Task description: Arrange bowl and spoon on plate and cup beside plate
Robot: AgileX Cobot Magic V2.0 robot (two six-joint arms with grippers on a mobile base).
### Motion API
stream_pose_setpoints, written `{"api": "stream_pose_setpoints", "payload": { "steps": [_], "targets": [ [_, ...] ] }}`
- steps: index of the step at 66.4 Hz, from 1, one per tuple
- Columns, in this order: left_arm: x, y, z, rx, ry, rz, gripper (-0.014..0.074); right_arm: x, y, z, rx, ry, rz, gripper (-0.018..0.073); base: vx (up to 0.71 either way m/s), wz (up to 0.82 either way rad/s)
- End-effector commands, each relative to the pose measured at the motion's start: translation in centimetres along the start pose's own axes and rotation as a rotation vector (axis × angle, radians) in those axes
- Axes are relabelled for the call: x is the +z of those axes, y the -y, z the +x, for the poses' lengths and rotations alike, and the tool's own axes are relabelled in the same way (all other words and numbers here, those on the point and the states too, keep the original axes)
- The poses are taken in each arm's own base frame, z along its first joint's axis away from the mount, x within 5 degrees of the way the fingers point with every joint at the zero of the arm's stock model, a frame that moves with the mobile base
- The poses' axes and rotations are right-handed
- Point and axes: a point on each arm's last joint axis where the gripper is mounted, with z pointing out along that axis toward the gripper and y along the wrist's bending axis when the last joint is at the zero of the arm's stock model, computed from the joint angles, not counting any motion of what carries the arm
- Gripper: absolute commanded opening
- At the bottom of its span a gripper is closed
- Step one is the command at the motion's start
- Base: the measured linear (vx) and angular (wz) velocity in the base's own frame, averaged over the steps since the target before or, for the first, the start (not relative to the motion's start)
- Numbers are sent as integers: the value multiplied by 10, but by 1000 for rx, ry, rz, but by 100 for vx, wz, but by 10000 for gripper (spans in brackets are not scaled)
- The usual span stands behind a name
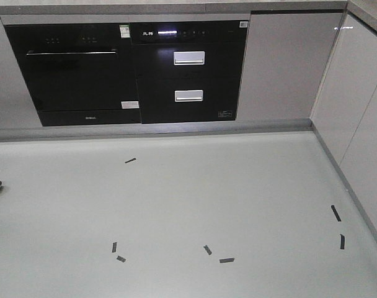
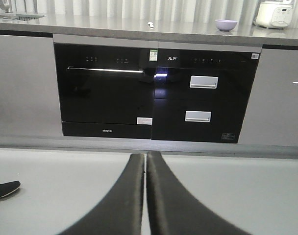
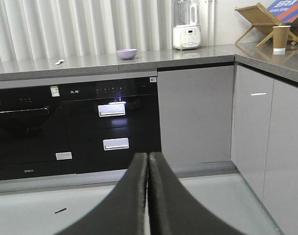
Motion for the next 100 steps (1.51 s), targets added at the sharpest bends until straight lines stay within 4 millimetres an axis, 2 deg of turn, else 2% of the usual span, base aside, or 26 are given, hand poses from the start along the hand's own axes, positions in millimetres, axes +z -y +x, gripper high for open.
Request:
{"api": "stream_pose_setpoints", "payload": {
  "steps": [1,100],
  "targets": [
    [-3,2,-13,-13,100,20,-6,0,0,-4,-12,70,3,-3,0,0],
    [-3,2,-13,-13,100,20,-6,0,0,-4,-12,70,3,-3,1,0]
  ]
}}
